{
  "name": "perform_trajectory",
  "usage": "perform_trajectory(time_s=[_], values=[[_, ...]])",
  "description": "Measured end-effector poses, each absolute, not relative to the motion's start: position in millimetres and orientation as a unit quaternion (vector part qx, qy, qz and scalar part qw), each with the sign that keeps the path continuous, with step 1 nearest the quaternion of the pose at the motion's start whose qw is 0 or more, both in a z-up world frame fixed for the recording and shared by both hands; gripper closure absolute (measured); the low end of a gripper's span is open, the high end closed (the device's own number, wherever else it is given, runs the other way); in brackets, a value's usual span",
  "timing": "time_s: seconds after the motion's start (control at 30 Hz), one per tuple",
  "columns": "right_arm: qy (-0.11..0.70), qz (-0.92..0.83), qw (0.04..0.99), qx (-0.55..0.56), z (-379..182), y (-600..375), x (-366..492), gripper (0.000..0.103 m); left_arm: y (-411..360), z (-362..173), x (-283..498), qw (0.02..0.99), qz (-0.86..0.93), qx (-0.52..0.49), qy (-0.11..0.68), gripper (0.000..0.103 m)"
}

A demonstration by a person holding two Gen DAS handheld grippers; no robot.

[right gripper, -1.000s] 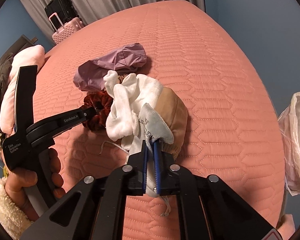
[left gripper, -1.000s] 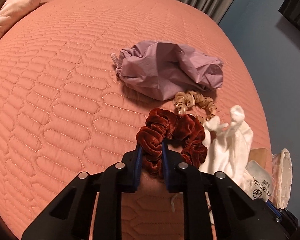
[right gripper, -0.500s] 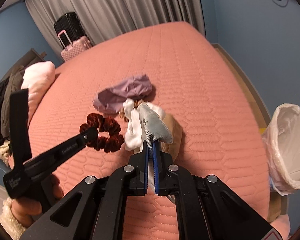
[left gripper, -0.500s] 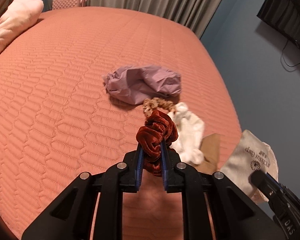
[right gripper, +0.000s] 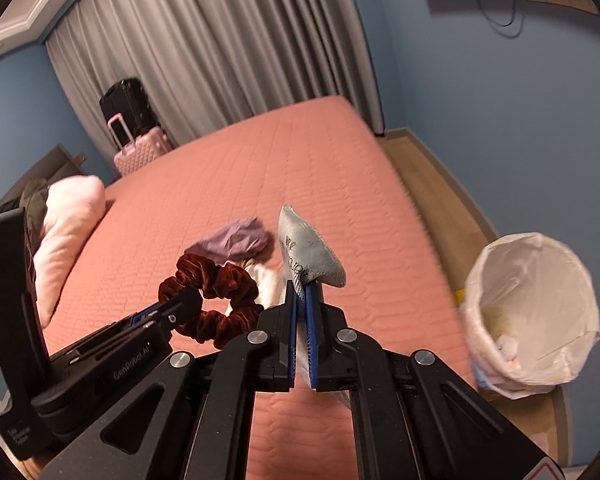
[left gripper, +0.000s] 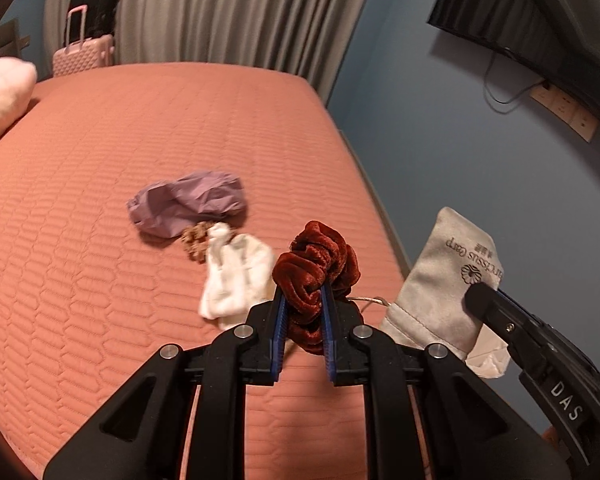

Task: Collect trash
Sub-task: 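Carry scrunchie and grey pouch to the wastebasket and open both tools over it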

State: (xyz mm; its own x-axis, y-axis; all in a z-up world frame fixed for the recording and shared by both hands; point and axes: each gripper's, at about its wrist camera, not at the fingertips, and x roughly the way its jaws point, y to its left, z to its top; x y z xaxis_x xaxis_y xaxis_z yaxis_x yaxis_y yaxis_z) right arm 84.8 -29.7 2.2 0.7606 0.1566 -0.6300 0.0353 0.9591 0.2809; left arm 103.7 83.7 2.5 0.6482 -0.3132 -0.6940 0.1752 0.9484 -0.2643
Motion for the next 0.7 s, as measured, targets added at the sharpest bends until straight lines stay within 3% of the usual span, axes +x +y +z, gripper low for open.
perform_trajectory(time_s=[0.7], values=[[0.282,-0.094,0.938,0.181,34,-183,25,0.099,-83,33,93,0.888,-0.267,-0.005,0.374,0.088]])
